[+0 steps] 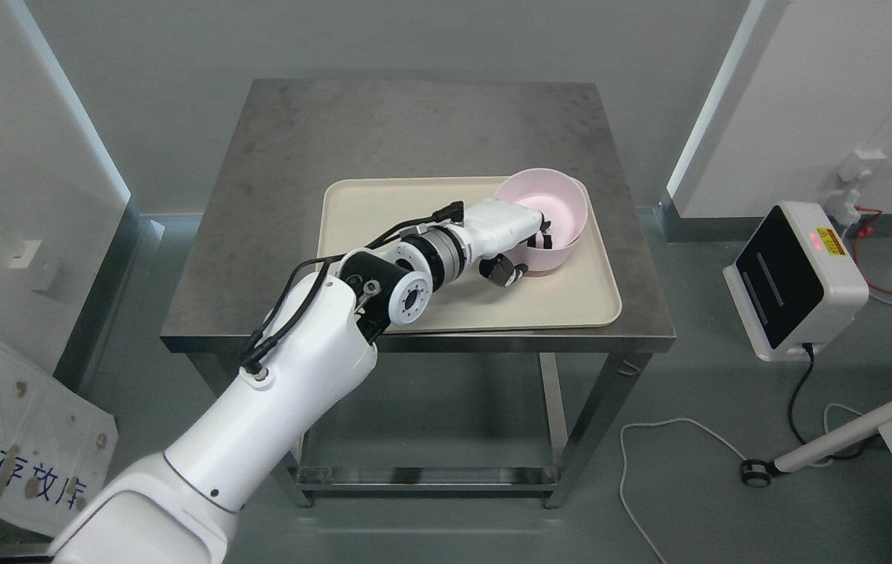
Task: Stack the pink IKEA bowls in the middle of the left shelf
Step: 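Lift the stacked pink bowls off the tray with the left hand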
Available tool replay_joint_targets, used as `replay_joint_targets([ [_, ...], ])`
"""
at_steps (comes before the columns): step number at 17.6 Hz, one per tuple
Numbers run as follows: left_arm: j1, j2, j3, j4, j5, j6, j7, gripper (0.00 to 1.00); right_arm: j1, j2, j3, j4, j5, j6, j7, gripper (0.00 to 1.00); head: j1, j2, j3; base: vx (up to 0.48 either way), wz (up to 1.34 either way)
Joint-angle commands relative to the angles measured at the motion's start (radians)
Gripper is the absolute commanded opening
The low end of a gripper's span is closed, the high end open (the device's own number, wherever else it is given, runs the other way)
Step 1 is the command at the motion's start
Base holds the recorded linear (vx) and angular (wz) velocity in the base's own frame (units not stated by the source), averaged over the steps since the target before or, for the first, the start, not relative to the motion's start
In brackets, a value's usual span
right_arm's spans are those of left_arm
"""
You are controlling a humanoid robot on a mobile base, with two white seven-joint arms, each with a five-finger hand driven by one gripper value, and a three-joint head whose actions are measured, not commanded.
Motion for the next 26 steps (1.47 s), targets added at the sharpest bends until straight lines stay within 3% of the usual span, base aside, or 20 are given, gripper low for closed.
replay_joint_targets([
  [1, 0.0, 0.018, 0.167, -0.018, 0.006, -0.074, -0.006, 0.08, 0.0, -0.017, -0.009, 0.0, 0.008, 0.0, 0.001, 1.0, 0.0, 0.0, 0.0, 0.0, 0.0],
  [3, 0.008, 0.018, 0.252, -0.048, 0.007, -0.135, -0.016, 0.01, 0.0, -0.017, -0.009, 0.0, 0.008, 0.0, 0.001, 1.0, 0.0, 0.0, 0.0, 0.0, 0.0],
  [11, 0.092, 0.018, 0.425, -0.269, 0.036, -0.209, -0.107, 0.0, 0.0, -0.017, -0.009, 0.0, 0.008, 0.0, 0.001, 1.0, 0.0, 0.0, 0.0, 0.0, 0.0],
  [15, 0.212, 0.018, 0.497, -0.386, 0.036, -0.368, -0.113, 0.0, 0.0, -0.017, -0.009, 0.0, 0.008, 0.0, 0.001, 1.0, 0.0, 0.0, 0.0, 0.0, 0.0],
  [21, 0.26, 0.018, 0.612, -0.404, 0.049, -0.507, -0.115, 0.01, 0.0, -0.017, -0.011, 0.0, 0.008, 0.0, 0.001, 1.0, 0.0, 0.0, 0.0, 0.0, 0.0],
  [26, 0.307, 0.018, 0.623, -0.427, 0.088, -0.544, -0.113, 0.02, 0.0, -0.017, -0.011, 0.0, 0.008, 0.0, 0.001, 1.0, 0.0, 0.0, 0.0, -0.002, 0.0],
])
